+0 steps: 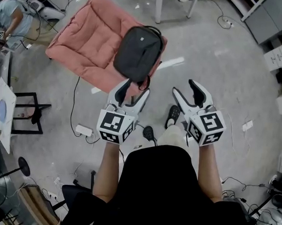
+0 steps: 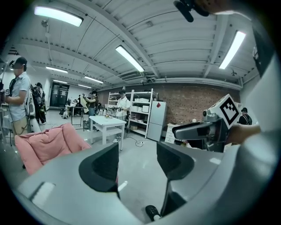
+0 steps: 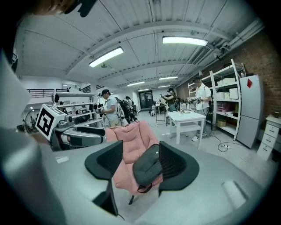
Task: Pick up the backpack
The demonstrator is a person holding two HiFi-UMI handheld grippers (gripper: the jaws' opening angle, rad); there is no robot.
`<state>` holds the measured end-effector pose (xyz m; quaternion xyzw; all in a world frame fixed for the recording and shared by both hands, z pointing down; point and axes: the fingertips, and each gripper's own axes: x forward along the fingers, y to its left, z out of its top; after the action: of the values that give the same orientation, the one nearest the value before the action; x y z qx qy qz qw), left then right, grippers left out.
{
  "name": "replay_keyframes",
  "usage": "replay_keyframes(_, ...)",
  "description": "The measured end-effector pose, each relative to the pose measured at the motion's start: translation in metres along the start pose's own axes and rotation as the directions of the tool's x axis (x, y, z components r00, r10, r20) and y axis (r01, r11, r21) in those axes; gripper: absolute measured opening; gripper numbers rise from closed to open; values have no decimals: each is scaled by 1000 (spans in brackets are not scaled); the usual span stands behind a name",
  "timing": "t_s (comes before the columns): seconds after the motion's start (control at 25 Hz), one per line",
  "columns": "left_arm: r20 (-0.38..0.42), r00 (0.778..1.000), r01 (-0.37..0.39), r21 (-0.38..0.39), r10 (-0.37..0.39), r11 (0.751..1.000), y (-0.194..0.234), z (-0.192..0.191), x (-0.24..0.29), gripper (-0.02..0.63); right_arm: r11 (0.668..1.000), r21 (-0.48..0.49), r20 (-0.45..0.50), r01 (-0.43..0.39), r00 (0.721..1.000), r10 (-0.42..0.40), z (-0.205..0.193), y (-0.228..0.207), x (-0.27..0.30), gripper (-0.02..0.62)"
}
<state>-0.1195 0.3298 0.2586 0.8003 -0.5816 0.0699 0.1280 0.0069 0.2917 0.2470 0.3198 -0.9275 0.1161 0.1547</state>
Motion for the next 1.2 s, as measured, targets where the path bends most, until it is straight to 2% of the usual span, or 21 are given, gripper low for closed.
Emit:
replay_keyframes(0.28, -32, 999, -27, 5, 27, 1000, 12, 2, 37, 275, 999, 6, -10, -39, 999, 39, 9, -32, 34, 242)
replay_keyframes(0.6, -52, 992, -113, 30, 114, 993, 36, 35, 106, 278, 987, 1, -31, -158, 987, 158, 35, -87, 91, 242)
replay_keyframes(0.88, -60, 977, -204, 33, 205, 979, 43, 55, 166, 281, 964, -13, -62, -265, 963, 264, 47, -139, 130, 242)
replay_keyframes(1.2, -89, 953, -290, 3, 289, 957, 56, 52, 205, 281, 935, 22, -117, -354, 928, 354, 45, -176, 169, 242)
